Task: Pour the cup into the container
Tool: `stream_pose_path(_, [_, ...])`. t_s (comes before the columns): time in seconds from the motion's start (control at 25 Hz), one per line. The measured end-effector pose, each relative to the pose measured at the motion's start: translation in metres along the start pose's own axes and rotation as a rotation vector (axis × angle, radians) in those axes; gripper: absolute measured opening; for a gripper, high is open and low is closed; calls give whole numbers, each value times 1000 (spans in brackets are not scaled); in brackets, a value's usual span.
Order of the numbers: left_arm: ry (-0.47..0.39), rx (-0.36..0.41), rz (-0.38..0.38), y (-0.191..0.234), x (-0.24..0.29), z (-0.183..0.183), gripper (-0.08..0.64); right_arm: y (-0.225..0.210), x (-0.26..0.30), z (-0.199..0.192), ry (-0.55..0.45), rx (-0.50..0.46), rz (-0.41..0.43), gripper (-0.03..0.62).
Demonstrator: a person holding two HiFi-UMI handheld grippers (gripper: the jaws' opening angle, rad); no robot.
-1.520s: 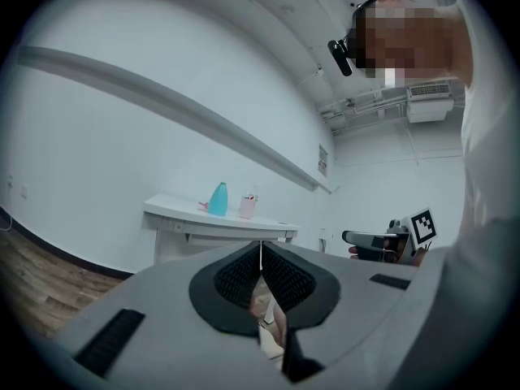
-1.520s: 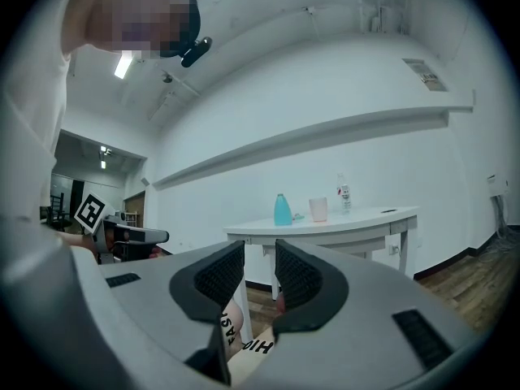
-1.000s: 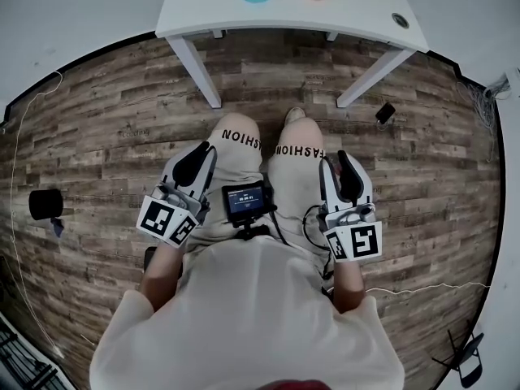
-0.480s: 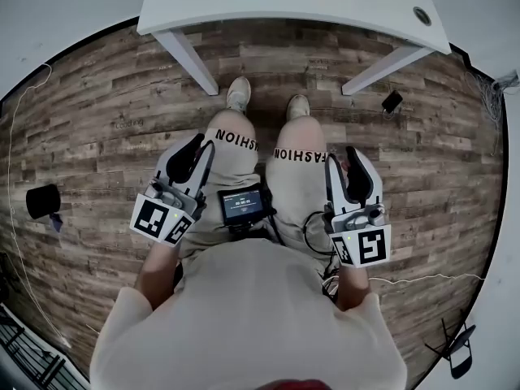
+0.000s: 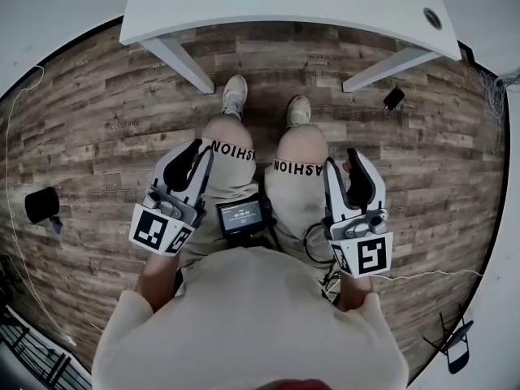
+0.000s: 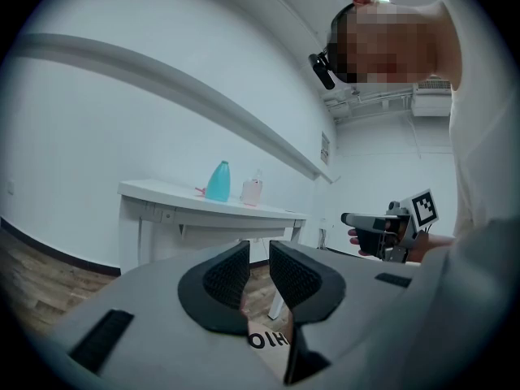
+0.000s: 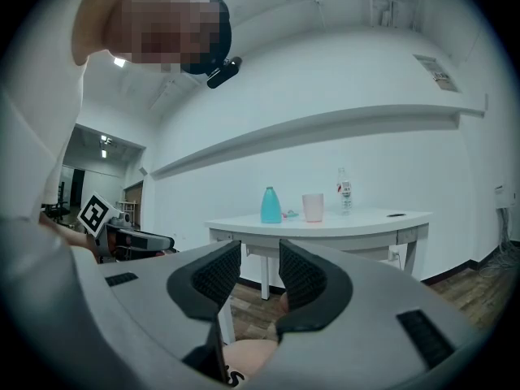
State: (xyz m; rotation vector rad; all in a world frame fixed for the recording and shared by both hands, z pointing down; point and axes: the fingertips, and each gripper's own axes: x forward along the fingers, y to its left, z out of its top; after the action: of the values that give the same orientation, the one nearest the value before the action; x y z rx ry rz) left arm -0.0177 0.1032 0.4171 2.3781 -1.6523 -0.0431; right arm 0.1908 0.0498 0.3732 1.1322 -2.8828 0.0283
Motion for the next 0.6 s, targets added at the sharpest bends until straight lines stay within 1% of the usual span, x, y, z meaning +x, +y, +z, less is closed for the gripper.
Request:
stream_pose_path(0.36, [7, 17, -10, 14, 29, 3, 69, -20, 22, -2, 0, -7, -15, 129])
stream_pose_path(0.6, [11, 24, -4, 25, 41, 5, 69, -29, 41, -5, 8, -9, -8, 135])
